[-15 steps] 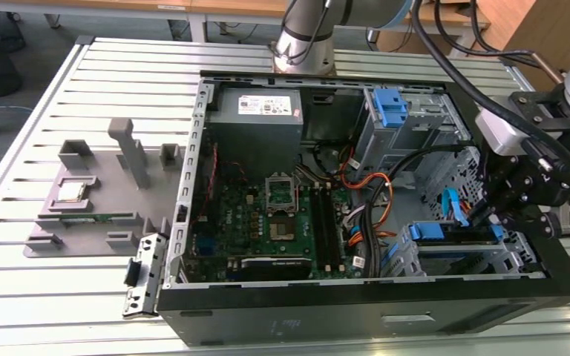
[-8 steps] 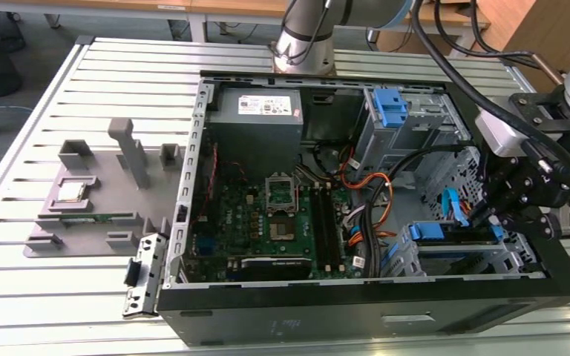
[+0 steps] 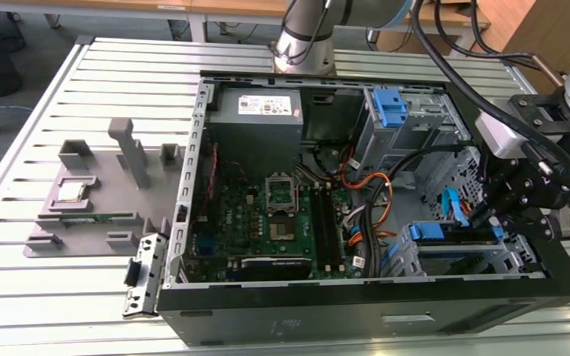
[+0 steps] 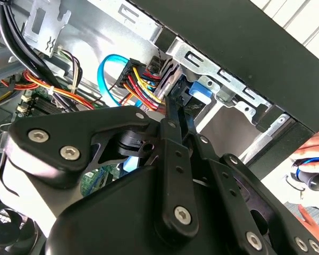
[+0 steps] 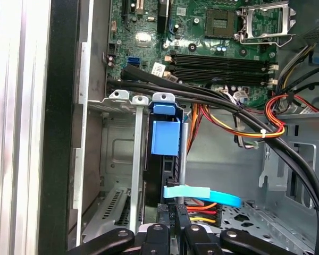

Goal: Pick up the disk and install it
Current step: 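Insert the second disk wire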

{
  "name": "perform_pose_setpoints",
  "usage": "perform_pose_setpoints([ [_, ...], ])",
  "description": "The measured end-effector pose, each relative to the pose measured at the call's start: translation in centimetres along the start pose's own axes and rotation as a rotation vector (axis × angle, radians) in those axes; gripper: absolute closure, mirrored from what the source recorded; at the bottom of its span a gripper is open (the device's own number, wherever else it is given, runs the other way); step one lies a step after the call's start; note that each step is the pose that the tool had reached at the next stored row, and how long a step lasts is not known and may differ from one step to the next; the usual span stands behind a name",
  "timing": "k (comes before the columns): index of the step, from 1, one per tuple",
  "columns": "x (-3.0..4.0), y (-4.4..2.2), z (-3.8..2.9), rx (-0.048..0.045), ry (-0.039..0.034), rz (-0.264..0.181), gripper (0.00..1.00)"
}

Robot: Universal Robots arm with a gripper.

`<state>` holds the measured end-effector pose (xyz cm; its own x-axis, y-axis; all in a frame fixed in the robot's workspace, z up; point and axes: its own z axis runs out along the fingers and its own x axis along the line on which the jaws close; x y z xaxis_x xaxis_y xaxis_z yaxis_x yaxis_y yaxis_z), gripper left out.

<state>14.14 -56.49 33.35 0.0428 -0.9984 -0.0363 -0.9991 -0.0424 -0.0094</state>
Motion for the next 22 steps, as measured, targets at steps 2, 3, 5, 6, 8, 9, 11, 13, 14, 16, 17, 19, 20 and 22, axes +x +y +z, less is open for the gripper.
perform_pose_setpoints([
  [2,0.02,0.0,0.03,0.0001,0.0002,0.0,0.83],
  [3,0.03,0.0,0.05,0.0001,0.0003,0.001,0.83],
  [5,0.05,0.0,0.13,0.0001,0.0003,0.001,0.83],
  [6,0.06,0.0,0.15,0.0001,0.0004,0.001,0.83],
  [8,0.05,0.0,0.17,0.0001,0.0003,0.002,0.83],
  [9,0.05,0.0,0.21,0.0001,-0.0005,0.002,0.83],
  [11,0.06,0.01,0.22,0.0001,-0.0006,0.002,0.83],
  [13,0.06,0.01,0.1,0.0001,0.0001,0.002,0.83],
  [14,0.05,0.0,0.08,0.0001,-0.0002,0.002,0.83],
  [16,0.05,0.0,0.07,0.0001,-0.0002,0.002,0.83],
  [17,0.05,0.0,0.07,0.0001,-0.0002,0.002,0.83],
  [19,0.05,0.0,0.06,0.0001,0.0,0.002,0.83],
  [20,0.05,0.0,0.06,0.0001,0.0003,0.002,0.83],
  [22,0.06,0.0,0.22,0.0001,0.0002,0.002,0.83],
])
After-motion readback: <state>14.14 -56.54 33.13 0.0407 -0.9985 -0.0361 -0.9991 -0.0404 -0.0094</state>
